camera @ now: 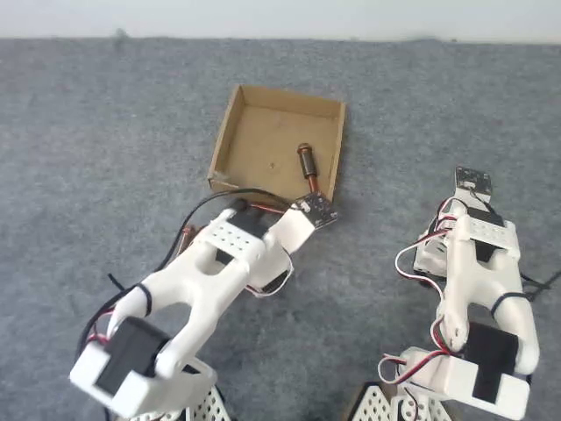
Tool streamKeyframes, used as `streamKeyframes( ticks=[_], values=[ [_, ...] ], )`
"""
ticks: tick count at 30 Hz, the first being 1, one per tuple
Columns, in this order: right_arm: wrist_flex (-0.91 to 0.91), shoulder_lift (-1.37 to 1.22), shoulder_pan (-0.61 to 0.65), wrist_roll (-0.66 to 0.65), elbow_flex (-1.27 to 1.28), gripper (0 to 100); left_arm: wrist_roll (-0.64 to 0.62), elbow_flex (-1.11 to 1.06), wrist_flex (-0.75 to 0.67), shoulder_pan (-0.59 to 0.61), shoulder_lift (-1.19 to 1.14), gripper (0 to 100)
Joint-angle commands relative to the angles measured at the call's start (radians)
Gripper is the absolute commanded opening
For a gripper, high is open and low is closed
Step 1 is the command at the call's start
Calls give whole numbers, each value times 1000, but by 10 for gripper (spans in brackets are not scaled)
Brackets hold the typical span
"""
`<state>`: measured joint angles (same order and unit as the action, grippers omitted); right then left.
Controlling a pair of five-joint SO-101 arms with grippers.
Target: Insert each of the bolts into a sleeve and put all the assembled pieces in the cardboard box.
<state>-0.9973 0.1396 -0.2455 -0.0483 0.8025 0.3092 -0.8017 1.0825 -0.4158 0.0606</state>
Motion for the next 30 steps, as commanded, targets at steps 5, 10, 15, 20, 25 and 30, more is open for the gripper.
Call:
streamKeyframes(
  ticks=[5, 10, 15, 20, 25, 30],
  values=[
    [8, 59, -13, -17, -5, 6, 12, 47, 17, 9, -78, 20],
    [8, 59, -15, -17, -5, 6, -14, 44, 20, 11, -66, 11],
    [8, 59, -15, -17, -5, 6, -121, -44, 12, 0, 78, 11],
    [8, 59, -12, -17, -5, 6, -192, -127, 11, 2, 345, 11],
    [8, 59, -10, -17, -5, 6, -192, -165, 11, 120, 531, 11],
    [8, 59, -10, -17, -5, 6, -193, -165, -17, 212, 542, 12]
  ],
)
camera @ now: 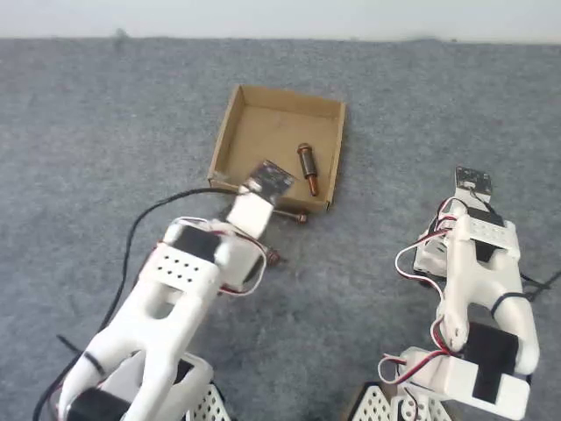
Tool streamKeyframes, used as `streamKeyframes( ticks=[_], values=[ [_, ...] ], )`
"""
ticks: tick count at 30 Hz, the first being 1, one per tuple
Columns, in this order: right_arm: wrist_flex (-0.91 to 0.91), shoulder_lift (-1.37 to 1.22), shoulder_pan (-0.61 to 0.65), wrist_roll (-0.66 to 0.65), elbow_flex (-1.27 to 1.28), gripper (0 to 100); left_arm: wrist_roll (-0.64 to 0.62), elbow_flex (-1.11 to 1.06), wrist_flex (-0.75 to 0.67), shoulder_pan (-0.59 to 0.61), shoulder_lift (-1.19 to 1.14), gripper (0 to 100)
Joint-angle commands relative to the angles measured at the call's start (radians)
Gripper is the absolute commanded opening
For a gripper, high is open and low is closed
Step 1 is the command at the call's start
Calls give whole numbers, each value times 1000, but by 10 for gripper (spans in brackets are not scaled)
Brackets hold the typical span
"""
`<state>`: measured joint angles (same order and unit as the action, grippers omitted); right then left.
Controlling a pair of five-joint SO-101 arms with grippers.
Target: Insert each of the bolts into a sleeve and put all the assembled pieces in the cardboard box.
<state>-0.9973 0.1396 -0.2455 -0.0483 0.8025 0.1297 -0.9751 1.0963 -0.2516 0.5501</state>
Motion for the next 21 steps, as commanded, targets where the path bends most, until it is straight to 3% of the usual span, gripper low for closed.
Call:
streamKeyframes(
  ticks=[1, 4, 9, 21],
  values=[
    [8, 59, -10, -17, -5, 6, -15, 8, -48, 72, 52, 12],
    [8, 59, -10, -17, -5, 6, -38, 8, -106, 149, 57, 12],
    [8, 59, -10, -17, -5, 6, -178, 7, -184, 252, 58, 12],
    [8, 59, -10, -17, -3, 6, -270, 4, -333, 483, 54, 12]
  ],
)
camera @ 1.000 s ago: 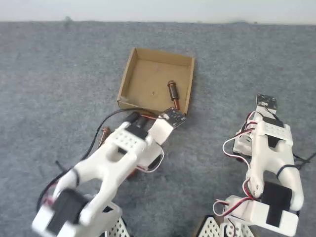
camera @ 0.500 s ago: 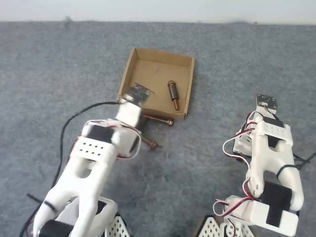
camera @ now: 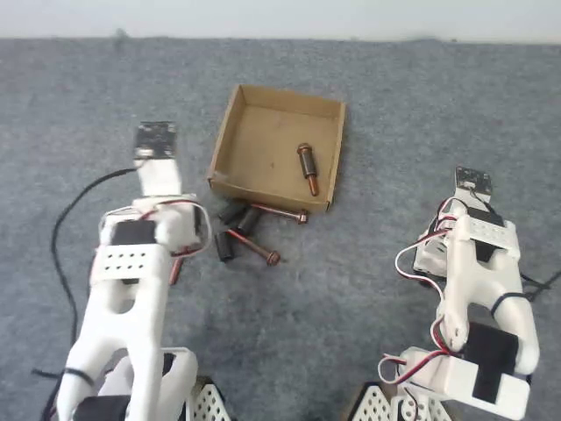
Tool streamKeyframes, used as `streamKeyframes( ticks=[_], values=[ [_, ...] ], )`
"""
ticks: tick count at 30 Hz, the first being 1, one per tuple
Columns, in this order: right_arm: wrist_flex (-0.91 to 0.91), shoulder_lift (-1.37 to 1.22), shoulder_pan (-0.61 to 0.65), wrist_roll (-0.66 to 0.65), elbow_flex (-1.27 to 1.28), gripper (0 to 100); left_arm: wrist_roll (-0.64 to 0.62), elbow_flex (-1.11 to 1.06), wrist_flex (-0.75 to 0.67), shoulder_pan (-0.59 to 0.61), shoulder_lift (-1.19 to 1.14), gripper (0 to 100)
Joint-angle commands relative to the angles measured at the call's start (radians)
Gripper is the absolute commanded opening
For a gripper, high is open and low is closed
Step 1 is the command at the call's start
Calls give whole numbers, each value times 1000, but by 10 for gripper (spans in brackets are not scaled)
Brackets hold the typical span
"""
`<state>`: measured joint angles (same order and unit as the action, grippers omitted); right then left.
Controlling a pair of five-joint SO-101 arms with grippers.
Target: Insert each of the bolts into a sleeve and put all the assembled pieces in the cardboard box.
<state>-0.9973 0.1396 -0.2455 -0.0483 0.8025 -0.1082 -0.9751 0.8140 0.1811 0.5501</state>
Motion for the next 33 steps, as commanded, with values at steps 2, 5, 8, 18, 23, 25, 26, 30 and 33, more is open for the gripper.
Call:
streamKeyframes(
  ticks=[2, 5, 8, 18, 23, 25, 26, 30, 33],
  values=[
    [8, 68, -10, -15, -3, 6, -46, -28, -101, 81, 58, 12],
    [30, 70, -5, -12, -12, 6, -49, -114, -238, 92, 58, 12],
    [101, 70, 39, -9, -17, 6, -49, -186, -368, 94, 60, 12],
    [364, 68, 199, -15, -15, 6, -46, -226, -414, 95, 54, 12],
    [570, 59, 262, -12, -12, 6, -44, -239, -416, 94, 60, 12],
    [659, 59, 278, -11, -11, 6, -44, -239, -416, 98, 60, 12],
    [702, 59, 286, -11, -11, 6, -44, -239, -416, 106, 60, 12],
    [863, 58, 306, -11, -9, 6, -44, -237, -417, 130, 60, 12],
    [926, 44, 318, -14, -8, 6, -44, -237, -417, 130, 57, 12]
  ],
)
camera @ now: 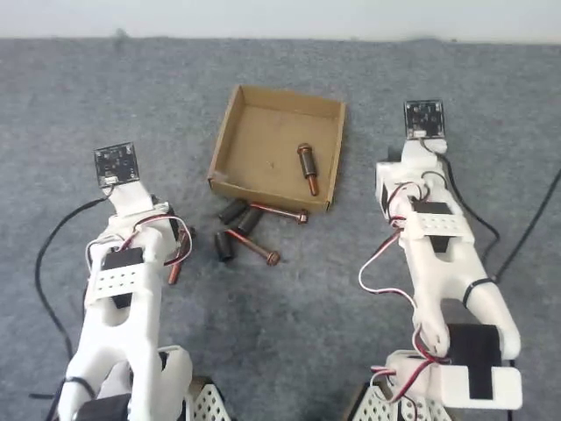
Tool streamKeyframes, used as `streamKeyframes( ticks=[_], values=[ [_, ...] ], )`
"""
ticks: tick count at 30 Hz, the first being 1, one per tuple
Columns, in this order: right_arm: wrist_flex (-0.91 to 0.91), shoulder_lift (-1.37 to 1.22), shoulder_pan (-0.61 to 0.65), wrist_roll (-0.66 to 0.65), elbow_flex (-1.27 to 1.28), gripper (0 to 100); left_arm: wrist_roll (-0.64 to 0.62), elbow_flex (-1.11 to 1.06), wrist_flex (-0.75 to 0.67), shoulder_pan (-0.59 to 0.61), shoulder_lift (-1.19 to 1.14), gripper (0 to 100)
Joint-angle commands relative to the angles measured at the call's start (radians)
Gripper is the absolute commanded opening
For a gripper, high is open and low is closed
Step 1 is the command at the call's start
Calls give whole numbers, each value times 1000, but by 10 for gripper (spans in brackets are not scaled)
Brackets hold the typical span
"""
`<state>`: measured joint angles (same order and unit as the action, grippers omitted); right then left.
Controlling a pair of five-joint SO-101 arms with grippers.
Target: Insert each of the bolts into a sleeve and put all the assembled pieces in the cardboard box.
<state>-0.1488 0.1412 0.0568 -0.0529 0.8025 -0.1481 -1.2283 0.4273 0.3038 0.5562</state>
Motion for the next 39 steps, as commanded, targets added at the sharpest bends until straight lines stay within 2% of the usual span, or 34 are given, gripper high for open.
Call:
streamKeyframes(
  ticks=[1, 7, 17, 21, 27, 32, 39],
  values=[
    [99, 31, 25, -9, -8, 6, -5, 16, -31, 8, 51, 12],
    [314, -108, 77, -9, -8, 6, -5, 16, -31, 8, 48, 12],
    [865, -317, 173, -11, -14, 6, -5, 2, -69, 6, 46, 12],
    [966, -357, 236, -12, -6, 6, -5, -24, -130, 6, 48, 12],
    [1089, -361, 332, -12, 107, 6, -5, -24, -133, 8, 48, 12],
    [1274, -361, 403, -14, 239, 6, -5, -24, -135, 8, 46, 12],
    [1428, -360, 453, -14, 402, 6, -5, -24, -135, 8, 46, 12]
  ],
)
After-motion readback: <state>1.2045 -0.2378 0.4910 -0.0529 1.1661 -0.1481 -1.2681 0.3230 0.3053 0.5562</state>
